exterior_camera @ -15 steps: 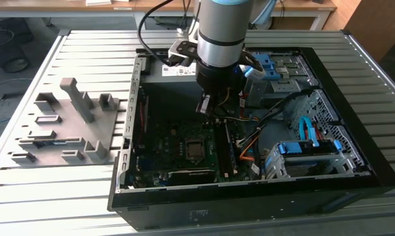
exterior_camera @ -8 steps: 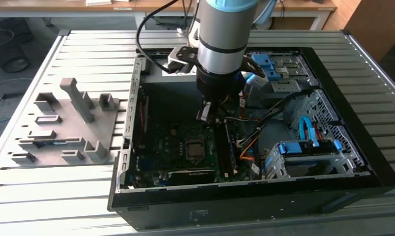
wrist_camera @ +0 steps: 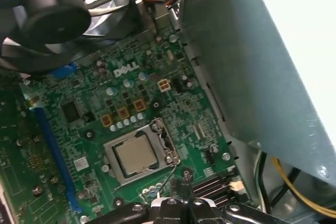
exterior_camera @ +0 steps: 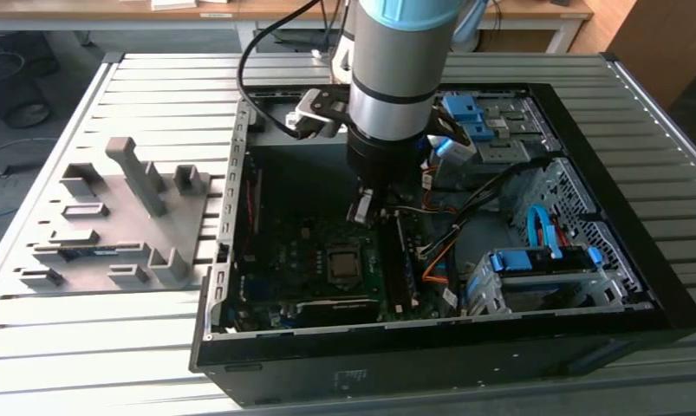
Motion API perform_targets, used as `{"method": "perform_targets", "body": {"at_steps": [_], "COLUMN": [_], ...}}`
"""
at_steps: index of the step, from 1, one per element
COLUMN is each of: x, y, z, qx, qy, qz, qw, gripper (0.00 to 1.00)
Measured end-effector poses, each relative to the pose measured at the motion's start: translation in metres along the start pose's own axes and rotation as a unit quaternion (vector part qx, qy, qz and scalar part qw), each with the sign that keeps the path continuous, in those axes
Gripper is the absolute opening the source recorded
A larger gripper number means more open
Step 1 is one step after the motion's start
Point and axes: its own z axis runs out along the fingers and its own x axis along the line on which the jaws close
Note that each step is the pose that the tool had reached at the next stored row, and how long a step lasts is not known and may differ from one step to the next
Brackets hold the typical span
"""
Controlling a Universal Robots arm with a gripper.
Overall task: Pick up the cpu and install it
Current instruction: 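Install the first cpu locking lever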
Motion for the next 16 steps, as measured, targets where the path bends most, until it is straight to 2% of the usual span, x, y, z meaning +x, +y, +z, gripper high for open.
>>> {"method": "perform_targets", "body": {"at_steps": [4, 5, 6, 8, 9, 12, 14, 16], "x": [0.0002, 0.0002, 0.0002, 0.0002, 0.0002, 0.0002, 0.0002, 0.0004], "y": [-0.0001, -0.0002, -0.0002, -0.0001, -0.0001, -0.0002, -0.0002, 0.0000], "z": [-0.0001, 0.0000, -0.0001, 0.0000, 0.0002, 0.0005, 0.0014, 0.0032], "qx": [0.0002, 0.0010, 0.0036, 0.0113, 0.0135, 0.0149, 0.0155, 0.0152], "qy": [0.0004, 0.0022, 0.0080, 0.0247, 0.0296, 0.0310, 0.0310, 0.0300], "qz": [0.000, 0.000, 0.000, 0.000, -0.002, -0.023, -0.038, -0.042], "qw": [1.0000, 1.0000, 1.0000, 0.9996, 0.9995, 0.9991, 0.9987, 0.9986], "gripper": [0.10, 0.10, 0.10, 0.10, 0.10, 0.10, 0.10, 0.10]}}
